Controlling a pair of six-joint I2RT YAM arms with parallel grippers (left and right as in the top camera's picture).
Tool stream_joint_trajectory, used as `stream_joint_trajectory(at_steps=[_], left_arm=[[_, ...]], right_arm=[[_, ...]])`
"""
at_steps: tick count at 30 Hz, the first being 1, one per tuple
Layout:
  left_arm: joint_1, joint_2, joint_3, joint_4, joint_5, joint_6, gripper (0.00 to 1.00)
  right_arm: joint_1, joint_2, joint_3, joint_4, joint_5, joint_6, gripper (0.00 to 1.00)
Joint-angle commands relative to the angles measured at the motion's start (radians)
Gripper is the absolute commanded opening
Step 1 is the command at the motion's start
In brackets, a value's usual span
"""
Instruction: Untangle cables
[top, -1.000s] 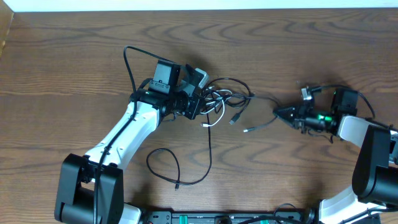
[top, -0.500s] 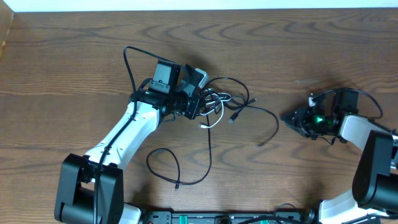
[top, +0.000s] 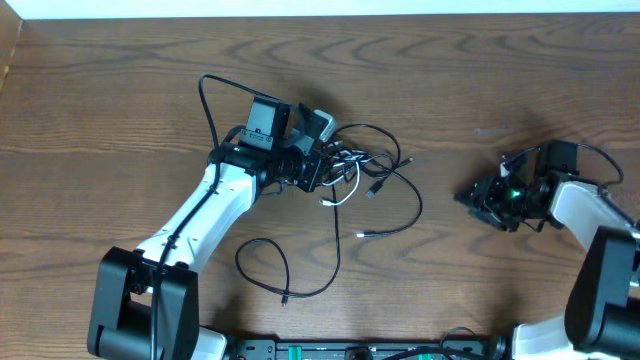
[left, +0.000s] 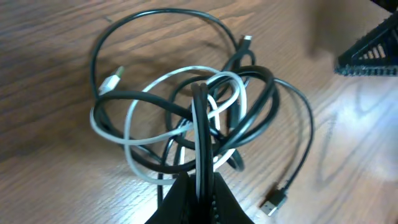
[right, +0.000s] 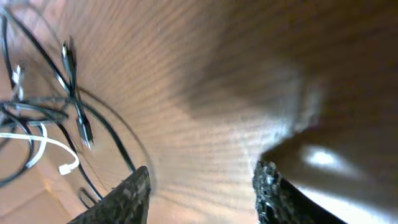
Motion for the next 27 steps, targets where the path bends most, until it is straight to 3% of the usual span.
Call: stream_joint_trajectory(at_steps=[1, 11, 16, 20, 23, 27], left_arm=[[0.0, -0.003, 0.005, 0.011, 0.111, 0.0, 0.08], [0.0, -0.003, 0.005, 0.019, 0.325, 0.038, 0.07], [0.0, -0.003, 0.005, 0.017, 0.312, 0.051, 0.07], [0.0, -0.003, 0.005, 0.017, 0.31, 0.051, 0.09], [0.0, -0.003, 0.005, 0.017, 0.31, 0.051, 0.17], [0.0, -0.003, 0.005, 0.018, 0.301, 0.051, 0.38]], right_arm=[[0.042, -0.105, 0.024, -0.013, -0.011, -0.074, 0.54], [0.237, -0.142, 0.023, -0.004, -0.011, -0.043, 0.56], [0.323, -0.142, 0.023, 0.055, -0.012, 0.126, 0.61], [0.387, -0.142, 0.023, 0.136, -0.012, 0.22, 0.56], [0.439, -0.142, 0.023, 0.2, -0.012, 0.242, 0.55], [0.484, -0.142, 0.023, 0.26, -0.011, 0.28, 0.55]])
